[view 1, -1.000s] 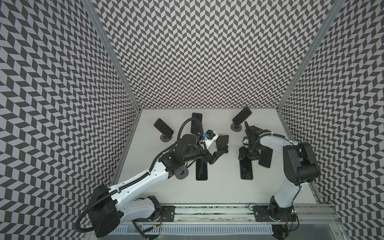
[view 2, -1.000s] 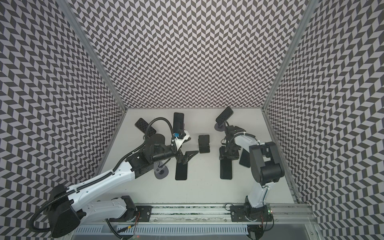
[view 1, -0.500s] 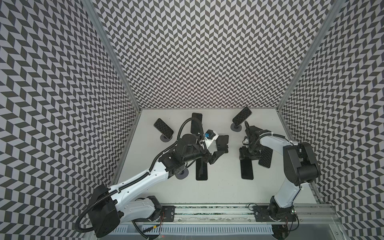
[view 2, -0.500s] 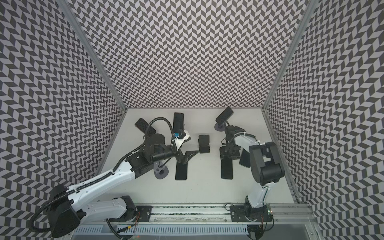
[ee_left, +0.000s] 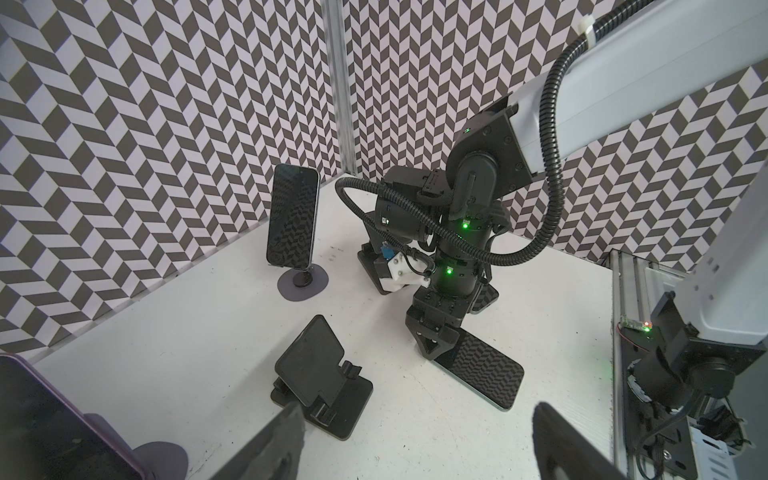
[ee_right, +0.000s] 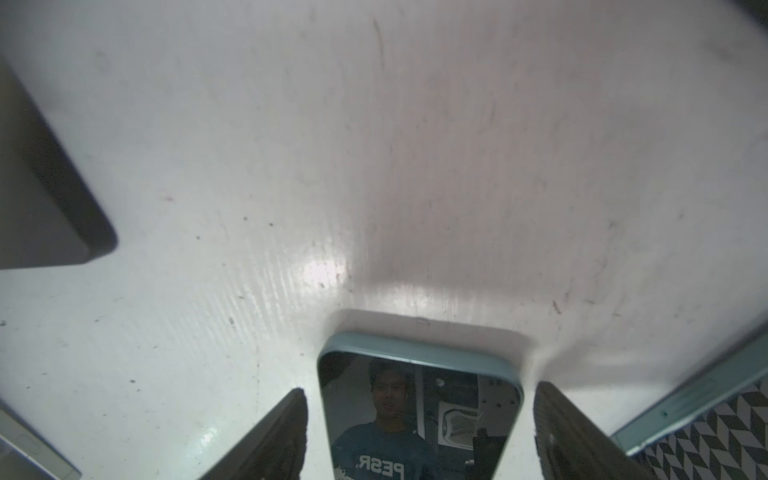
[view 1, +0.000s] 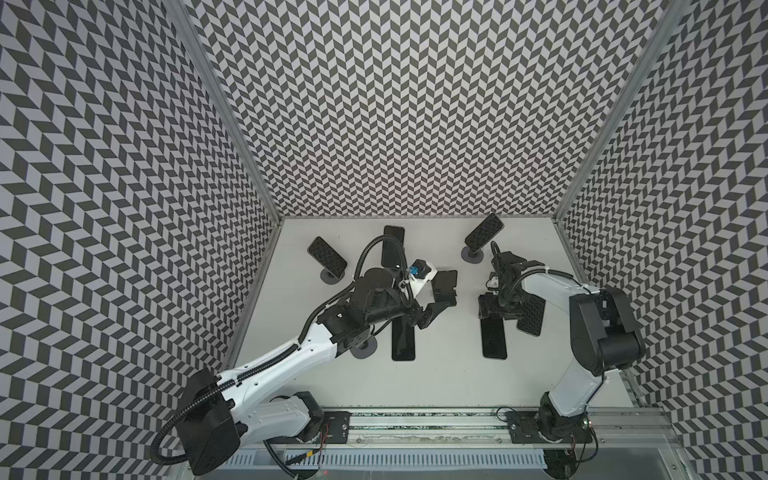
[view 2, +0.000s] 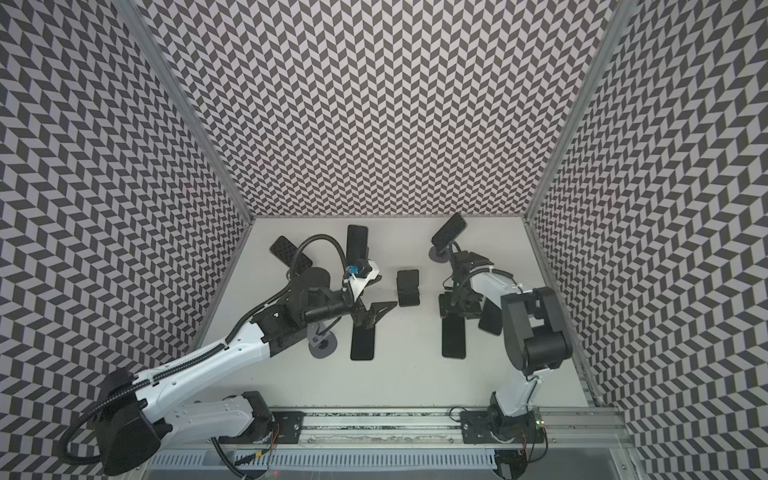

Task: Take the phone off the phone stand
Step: 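Reach the left gripper toward the purple-edged phone on a far stand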

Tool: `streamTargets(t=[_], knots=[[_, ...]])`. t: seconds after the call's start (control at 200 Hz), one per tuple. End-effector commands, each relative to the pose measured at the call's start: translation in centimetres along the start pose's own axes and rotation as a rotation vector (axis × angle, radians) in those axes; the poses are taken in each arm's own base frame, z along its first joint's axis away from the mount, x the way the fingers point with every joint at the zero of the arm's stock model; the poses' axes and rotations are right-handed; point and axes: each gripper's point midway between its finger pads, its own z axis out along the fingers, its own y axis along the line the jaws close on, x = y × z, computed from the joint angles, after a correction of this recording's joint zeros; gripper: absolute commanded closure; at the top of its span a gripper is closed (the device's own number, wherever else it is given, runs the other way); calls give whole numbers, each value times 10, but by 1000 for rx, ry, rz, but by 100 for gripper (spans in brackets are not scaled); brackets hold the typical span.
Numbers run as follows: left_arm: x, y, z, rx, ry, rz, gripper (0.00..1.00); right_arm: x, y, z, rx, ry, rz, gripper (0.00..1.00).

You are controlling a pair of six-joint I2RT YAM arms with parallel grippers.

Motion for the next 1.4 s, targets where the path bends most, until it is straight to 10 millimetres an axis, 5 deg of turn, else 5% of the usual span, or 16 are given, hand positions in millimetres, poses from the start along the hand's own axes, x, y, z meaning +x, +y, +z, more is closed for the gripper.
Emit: streamTargets(t=[0.0, 0.325, 0.571, 0.766, 0.901, 1.066, 1.397], knots=[[-19, -3, -5, 1, -37, 11, 14, -11, 7, -22, -36, -84, 4, 16], [-40, 1, -14, -34, -92, 29, 14, -13, 17, -62, -79, -157, 3, 15], [-63, 2, -46, -85, -183, 21, 14, -15, 47, -119, -212, -273, 3, 17], [-61, 8, -75, -162, -198, 11, 14, -16, 84, -169, -332, -375, -19, 19], [-67, 25, -82, -247, -206, -1, 13, -22, 103, -198, -391, -444, -75, 19], [-87, 51, -68, -326, -217, 3, 14, -42, 119, -228, -426, -549, -181, 19], [-97, 131, -38, -527, -192, -79, 14, -79, 143, -245, -470, -652, -338, 19]])
